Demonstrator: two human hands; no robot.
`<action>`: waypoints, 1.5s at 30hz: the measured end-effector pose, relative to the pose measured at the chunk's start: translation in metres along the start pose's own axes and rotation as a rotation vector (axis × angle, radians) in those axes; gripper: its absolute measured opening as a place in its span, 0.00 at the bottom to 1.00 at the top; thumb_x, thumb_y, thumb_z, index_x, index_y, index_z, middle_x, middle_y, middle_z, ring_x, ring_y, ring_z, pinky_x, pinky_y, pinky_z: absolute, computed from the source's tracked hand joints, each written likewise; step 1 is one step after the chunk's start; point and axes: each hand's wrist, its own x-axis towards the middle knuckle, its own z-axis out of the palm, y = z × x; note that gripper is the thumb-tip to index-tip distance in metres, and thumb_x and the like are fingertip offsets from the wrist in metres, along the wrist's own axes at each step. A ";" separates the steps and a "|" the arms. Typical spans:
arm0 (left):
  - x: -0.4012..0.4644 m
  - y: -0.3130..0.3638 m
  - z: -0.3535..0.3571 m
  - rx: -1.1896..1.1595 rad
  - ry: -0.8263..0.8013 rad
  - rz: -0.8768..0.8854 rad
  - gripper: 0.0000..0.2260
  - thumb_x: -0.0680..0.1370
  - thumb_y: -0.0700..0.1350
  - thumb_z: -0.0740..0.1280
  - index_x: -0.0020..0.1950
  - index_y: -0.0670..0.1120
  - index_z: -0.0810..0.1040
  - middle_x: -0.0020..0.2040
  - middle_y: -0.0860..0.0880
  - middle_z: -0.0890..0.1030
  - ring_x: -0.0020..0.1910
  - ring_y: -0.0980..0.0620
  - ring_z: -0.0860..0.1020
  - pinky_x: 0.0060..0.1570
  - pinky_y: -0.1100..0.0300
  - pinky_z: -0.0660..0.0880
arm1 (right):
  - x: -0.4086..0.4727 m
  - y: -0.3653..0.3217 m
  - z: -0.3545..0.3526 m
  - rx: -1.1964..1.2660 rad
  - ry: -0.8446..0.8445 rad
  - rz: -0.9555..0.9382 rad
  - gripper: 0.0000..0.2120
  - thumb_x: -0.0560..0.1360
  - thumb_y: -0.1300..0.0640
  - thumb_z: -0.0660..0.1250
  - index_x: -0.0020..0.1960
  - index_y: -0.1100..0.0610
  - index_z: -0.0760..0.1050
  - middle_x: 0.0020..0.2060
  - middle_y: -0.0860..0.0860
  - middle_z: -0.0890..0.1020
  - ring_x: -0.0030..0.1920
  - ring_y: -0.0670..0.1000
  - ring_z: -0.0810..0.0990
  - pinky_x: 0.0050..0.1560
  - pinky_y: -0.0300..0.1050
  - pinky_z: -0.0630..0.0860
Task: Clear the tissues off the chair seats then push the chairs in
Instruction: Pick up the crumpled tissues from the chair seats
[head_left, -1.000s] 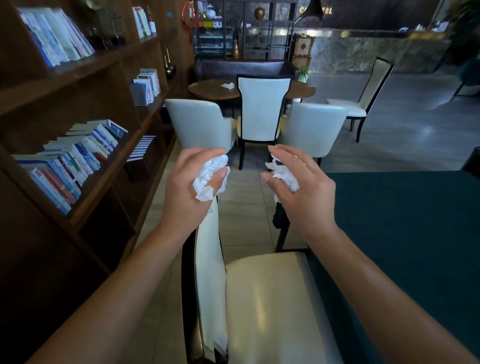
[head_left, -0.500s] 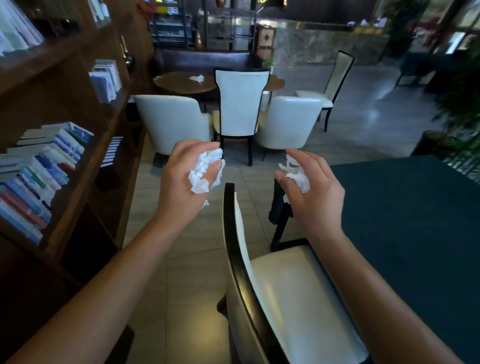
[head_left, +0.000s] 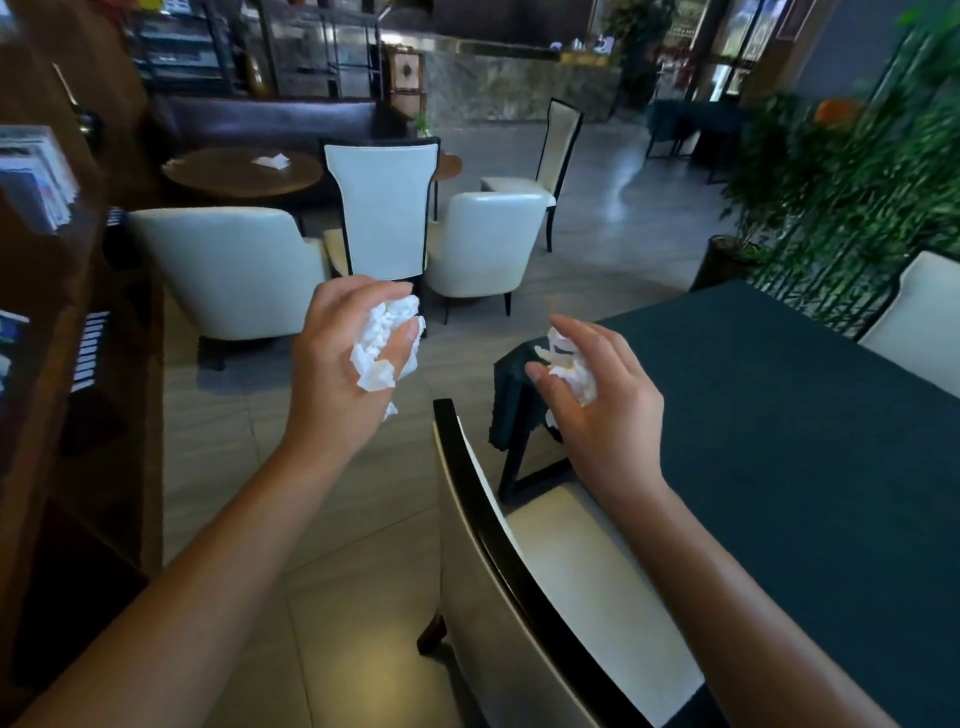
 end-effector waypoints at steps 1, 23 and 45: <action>0.004 -0.008 0.001 0.001 -0.011 0.002 0.10 0.81 0.40 0.71 0.62 0.43 0.82 0.61 0.44 0.77 0.60 0.54 0.76 0.62 0.70 0.68 | 0.002 0.002 0.008 0.001 -0.005 -0.002 0.19 0.78 0.52 0.75 0.67 0.54 0.79 0.61 0.47 0.82 0.58 0.36 0.75 0.57 0.22 0.68; 0.139 -0.195 0.091 -0.174 -0.262 -0.104 0.10 0.81 0.44 0.71 0.62 0.48 0.83 0.61 0.53 0.76 0.58 0.67 0.75 0.46 0.44 0.82 | 0.125 0.085 0.169 -0.107 -0.026 0.173 0.19 0.78 0.49 0.73 0.68 0.51 0.79 0.63 0.46 0.81 0.58 0.40 0.77 0.57 0.24 0.69; 0.335 -0.388 0.195 -0.423 -0.571 -0.136 0.11 0.81 0.49 0.71 0.63 0.57 0.81 0.60 0.62 0.74 0.59 0.63 0.75 0.43 0.40 0.83 | 0.275 0.136 0.328 -0.391 0.157 0.361 0.17 0.78 0.50 0.74 0.66 0.50 0.80 0.62 0.44 0.81 0.57 0.38 0.76 0.56 0.38 0.75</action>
